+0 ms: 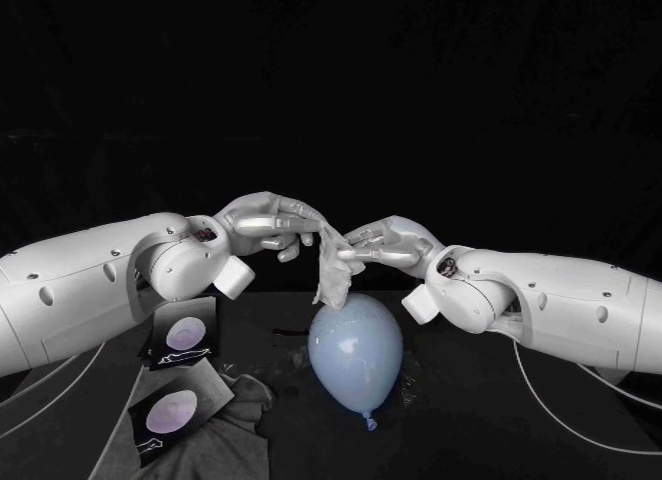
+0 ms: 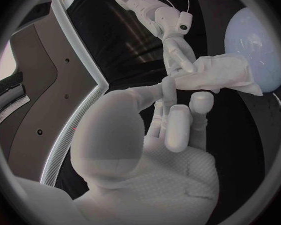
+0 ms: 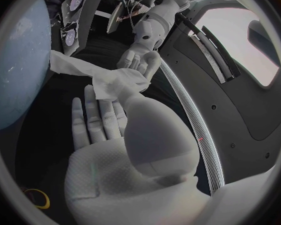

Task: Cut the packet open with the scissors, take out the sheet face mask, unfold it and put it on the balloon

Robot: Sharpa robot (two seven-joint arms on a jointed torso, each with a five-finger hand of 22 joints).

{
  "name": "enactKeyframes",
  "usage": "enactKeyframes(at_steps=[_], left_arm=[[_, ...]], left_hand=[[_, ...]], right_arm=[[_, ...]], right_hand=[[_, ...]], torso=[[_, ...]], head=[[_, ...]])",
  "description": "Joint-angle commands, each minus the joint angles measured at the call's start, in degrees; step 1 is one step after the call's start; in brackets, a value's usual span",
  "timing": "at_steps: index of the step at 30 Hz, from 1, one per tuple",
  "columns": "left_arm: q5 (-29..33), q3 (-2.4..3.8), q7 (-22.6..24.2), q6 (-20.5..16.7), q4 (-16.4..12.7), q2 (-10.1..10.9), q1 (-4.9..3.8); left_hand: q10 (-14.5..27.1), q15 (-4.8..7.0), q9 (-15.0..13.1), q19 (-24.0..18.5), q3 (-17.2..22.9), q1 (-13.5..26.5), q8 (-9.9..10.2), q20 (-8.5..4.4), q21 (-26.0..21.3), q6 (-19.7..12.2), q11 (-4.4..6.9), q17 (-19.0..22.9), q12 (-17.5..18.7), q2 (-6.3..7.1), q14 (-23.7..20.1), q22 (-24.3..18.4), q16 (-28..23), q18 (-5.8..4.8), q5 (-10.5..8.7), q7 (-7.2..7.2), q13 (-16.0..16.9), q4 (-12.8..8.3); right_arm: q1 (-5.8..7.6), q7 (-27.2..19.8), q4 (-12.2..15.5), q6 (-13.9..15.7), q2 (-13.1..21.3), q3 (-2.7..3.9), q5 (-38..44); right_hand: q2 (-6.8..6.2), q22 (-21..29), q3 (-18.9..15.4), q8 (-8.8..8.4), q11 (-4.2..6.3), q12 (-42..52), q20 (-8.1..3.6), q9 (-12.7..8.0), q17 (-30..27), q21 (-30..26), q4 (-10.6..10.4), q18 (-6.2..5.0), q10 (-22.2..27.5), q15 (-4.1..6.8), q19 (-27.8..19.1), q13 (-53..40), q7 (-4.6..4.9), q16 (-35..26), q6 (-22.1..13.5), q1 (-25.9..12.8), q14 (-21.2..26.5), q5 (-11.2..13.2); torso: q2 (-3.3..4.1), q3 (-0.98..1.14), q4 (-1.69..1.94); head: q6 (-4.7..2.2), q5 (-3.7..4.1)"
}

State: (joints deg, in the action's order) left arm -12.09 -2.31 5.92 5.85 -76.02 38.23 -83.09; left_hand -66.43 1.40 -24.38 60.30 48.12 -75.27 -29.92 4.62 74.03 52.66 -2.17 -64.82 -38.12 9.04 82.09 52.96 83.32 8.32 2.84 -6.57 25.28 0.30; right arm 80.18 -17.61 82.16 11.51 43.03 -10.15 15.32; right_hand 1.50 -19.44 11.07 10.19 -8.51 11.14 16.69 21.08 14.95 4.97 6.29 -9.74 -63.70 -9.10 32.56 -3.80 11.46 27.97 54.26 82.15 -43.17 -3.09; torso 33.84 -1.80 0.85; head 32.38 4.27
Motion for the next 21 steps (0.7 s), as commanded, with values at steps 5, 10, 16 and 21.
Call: enactKeyframes(at_steps=[5,10,16,21], left_arm=[[0.1,0.08,0.7,-0.1,0.0,0.0,-0.11],[0.1,0.08,0.8,-0.5,0.1,0.0,-0.11],[0.1,0.07,0.9,-0.8,0.1,-0.1,-0.11],[0.1,0.07,0.9,-0.9,0.2,-0.1,-0.11]], left_hand=[[0.3,-0.02,-4.8,0.3,-0.1,0.1,-0.2,-0.08,0.3,0.1,0.02,0.0,-0.3,-0.62,-0.1,0.1,0.2,-0.35,0.14,-0.18,0.1,-0.3],[0.3,-0.05,-4.9,0.3,-0.1,0.2,-0.2,-0.07,0.3,0.0,-0.01,0.0,-0.4,-0.69,-0.2,0.1,0.2,-0.34,0.14,-0.22,0.1,-0.3],[0.3,-0.05,-4.9,0.3,-0.1,0.2,-0.2,-0.07,0.3,0.0,-0.01,0.0,-0.4,-0.69,-0.2,0.1,0.2,-0.34,0.14,-0.22,0.1,-0.3],[0.3,-0.05,-4.9,0.3,-0.1,0.2,-0.2,-0.07,0.3,0.0,-0.01,0.0,-0.4,-0.69,-0.2,0.1,0.2,-0.34,0.14,-0.22,0.1,-0.3]], right_arm=[[-0.01,-0.2,0.0,0.4,0.2,0.02,0.0],[-0.01,0.1,0.2,-0.2,0.3,0.01,0.3],[-0.01,0.7,0.5,-1.0,0.5,0.01,0.8],[-0.01,1.0,0.7,-0.6,0.5,0.01,1.4]], right_hand=[[-1.14,0.4,1.1,-0.16,-0.46,-0.5,0.0,-0.5,0.4,0.1,0.1,-0.77,0.2,-0.08,1.0,-0.1,0.64,1.0,-0.4,-1.5,1.3,0.4],[-1.85,0.5,1.5,-0.11,-0.46,-0.4,-0.01,-0.6,0.7,0.2,0.4,-0.77,0.2,-0.07,1.5,-0.1,0.66,1.6,-0.4,-1.9,1.5,0.4],[-2.64,1.1,3.4,1.64,0.39,1.1,-0.15,-0.2,1.7,-0.1,1.8,-0.91,-1.8,0.53,2.0,-0.7,-0.07,4.2,1.4,-1.6,0.5,0.3],[-1.7,1.5,6.7,4.8,2.09,4.4,-0.77,1.0,3.7,0.2,3.7,-1.09,-4.8,1.8,3.7,-2.3,-1.42,8.9,4.0,-0.9,-2.3,0.4]], torso=[[-0.02,-0.01,-0.02],[-0.02,-0.01,0.01],[0.03,-0.02,0.02],[0.05,-0.01,0.04]], head=[[0.12,-0.05],[0.12,-0.15],[0.08,-0.2],[0.05,-0.21]])
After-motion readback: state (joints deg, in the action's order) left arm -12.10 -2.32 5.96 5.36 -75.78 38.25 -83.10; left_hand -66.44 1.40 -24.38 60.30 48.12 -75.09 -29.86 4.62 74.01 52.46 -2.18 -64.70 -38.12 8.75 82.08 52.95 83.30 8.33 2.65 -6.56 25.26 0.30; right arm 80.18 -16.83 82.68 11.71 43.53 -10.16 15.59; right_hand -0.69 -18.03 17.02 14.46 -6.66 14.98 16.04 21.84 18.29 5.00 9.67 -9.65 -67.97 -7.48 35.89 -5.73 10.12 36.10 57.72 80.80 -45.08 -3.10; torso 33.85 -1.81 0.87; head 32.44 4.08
